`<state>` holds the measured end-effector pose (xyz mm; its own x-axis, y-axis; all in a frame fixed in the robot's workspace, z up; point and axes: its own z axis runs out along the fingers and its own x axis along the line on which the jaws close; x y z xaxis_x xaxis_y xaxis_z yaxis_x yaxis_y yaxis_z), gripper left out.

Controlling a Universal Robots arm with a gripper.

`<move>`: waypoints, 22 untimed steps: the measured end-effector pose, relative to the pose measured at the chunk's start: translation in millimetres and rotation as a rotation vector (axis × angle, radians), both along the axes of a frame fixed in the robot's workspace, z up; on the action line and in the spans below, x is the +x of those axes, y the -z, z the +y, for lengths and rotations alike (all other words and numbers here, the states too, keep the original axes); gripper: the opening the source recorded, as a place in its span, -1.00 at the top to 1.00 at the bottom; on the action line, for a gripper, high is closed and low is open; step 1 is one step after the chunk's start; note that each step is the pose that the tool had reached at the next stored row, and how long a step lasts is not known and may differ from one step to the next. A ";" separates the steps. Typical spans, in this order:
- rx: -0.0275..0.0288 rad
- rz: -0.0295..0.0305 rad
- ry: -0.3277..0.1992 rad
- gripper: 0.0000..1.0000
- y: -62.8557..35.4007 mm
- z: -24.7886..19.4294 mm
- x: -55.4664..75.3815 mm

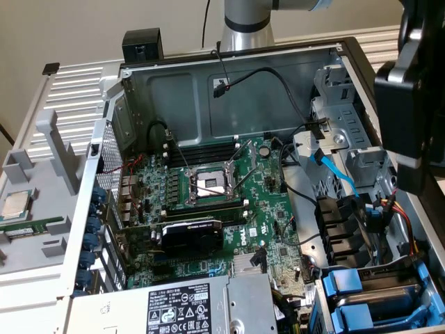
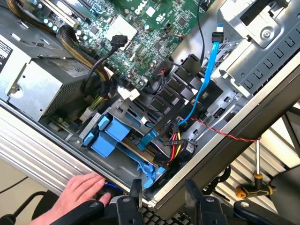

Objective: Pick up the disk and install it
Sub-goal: 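Insert the first disk wire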

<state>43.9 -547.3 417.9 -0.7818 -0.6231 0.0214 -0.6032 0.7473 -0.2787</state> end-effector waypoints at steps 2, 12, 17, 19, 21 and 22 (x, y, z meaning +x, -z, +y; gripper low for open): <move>0.0000 0.0000 0.000 0.01 0.0 0.0 -0.1; 0.0012 -0.0031 -0.075 0.01 -0.7 -4.8 -3.5; 0.0009 -0.0030 -0.165 0.01 -0.7 -4.8 -3.7; -0.0041 -0.0015 -0.198 0.01 -0.7 -4.7 -3.9; -0.0168 0.0086 -0.222 0.01 -0.4 -4.8 -4.0; -0.0289 0.0141 -0.231 0.01 -0.3 -4.8 -4.1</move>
<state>39.8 -552.1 418.3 -0.6184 -0.7842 0.0517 -0.7611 0.5811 -0.2883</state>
